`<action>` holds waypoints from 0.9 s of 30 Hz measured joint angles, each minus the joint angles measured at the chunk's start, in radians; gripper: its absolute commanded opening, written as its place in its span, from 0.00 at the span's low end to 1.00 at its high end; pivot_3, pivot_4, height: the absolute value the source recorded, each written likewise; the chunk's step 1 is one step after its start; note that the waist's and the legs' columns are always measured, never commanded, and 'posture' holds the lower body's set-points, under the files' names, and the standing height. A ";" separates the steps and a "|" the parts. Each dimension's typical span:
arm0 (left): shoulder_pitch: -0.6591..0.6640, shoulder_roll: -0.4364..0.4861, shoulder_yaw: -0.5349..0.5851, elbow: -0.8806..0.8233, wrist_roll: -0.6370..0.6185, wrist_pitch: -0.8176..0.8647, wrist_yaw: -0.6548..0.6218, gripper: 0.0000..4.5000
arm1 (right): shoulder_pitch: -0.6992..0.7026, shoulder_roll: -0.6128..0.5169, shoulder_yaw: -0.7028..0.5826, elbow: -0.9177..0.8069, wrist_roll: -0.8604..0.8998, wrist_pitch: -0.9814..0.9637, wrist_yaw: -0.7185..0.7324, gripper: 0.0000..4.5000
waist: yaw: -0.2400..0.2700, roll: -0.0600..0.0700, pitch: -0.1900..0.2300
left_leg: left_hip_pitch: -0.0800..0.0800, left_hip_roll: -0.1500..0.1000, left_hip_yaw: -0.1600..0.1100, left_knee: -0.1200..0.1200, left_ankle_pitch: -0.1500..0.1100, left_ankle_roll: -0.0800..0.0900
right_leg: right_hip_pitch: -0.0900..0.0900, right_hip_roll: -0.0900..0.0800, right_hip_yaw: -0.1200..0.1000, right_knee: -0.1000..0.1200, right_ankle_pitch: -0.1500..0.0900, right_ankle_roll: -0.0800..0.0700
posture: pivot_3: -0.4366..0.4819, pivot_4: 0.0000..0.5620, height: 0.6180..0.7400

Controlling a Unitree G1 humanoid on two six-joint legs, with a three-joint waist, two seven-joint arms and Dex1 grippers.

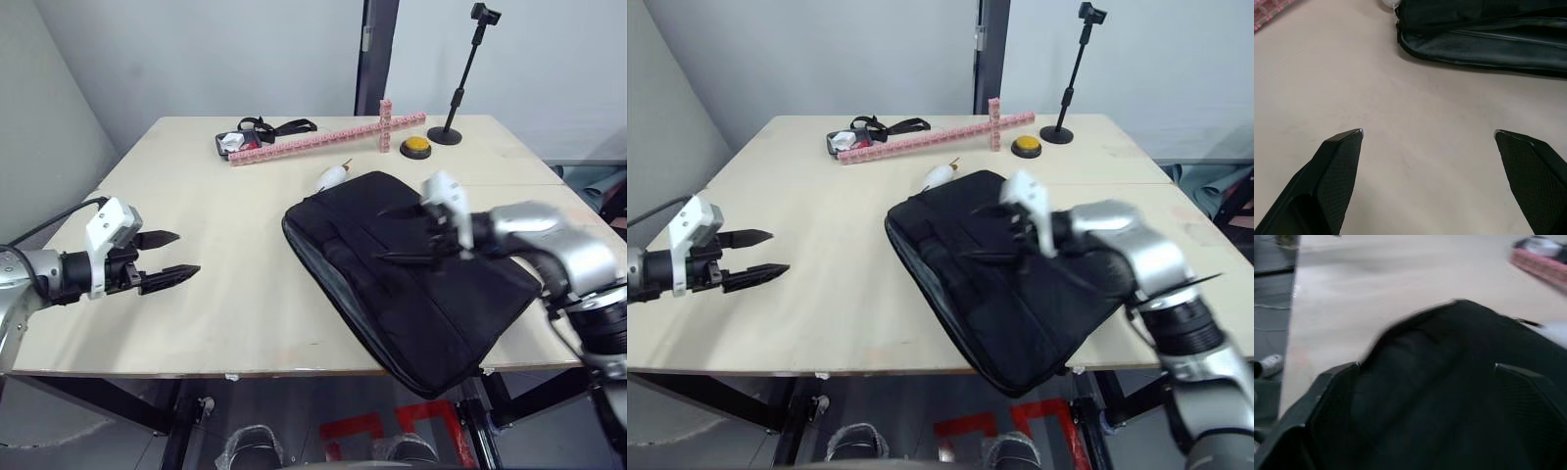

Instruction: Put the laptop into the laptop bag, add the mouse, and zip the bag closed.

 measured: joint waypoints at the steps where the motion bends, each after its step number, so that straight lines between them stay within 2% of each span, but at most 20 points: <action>1: -0.018 0.018 0.003 0.024 0.000 0.002 -0.003 1.00 | -0.003 -0.059 -0.021 0.039 -0.007 -0.021 0.035 0.99 | 0.002 0.000 0.000 | 0.000 0.000 0.000 0.001 0.000 0.000 | 0.000 0.000 0.000 0.000 0.000 0.000 | 0.48 0.27 1.00; 6: -0.051 0.114 0.034 0.146 0.005 0.002 -0.049 1.00 | 0.002 -0.292 -0.087 0.229 -0.049 -0.057 0.169 0.99 | -0.001 0.000 0.000 | 0.000 0.000 0.000 0.001 0.003 0.007 | 0.000 0.000 0.000 0.000 -0.001 -0.002 | 0.48 0.27 1.00; 9: -0.055 0.149 0.038 0.221 0.015 -0.003 -0.074 1.00 | 0.039 -0.370 -0.119 0.310 -0.070 -0.088 0.223 0.99 | -0.004 -0.001 0.000 | -0.001 0.000 0.000 0.001 0.003 0.007 | 0.000 0.000 0.000 0.000 -0.002 -0.003 | 0.48 0.27 1.00; 14: -0.056 0.197 0.038 0.301 0.032 -0.004 -0.101 1.00 | 0.074 -0.415 -0.119 0.439 -0.109 -0.154 0.276 0.99 | -0.002 -0.001 0.000 | -0.001 0.000 0.000 0.006 0.004 0.011 | 0.000 -0.001 0.000 0.003 -0.002 -0.006 | 0.48 0.27 1.00; 20: -0.058 0.223 0.038 0.358 0.058 -0.025 -0.116 1.00 | 0.002 -0.439 -0.110 0.601 -0.190 -0.264 0.322 0.99 | -0.002 -0.001 -0.001 | -0.001 0.000 0.000 0.008 0.004 0.012 | 0.000 -0.001 0.001 0.005 -0.003 -0.007 | 0.48 0.27 1.00; 27: -0.040 0.226 0.054 0.359 0.061 -0.039 -0.121 1.00 | -0.035 -0.419 -0.075 0.684 -0.243 -0.335 0.356 0.99 | -0.004 -0.001 0.000 | -0.002 0.000 0.000 0.008 0.004 0.013 | -0.001 -0.001 0.001 0.005 -0.003 -0.009 | 0.48 0.27 1.00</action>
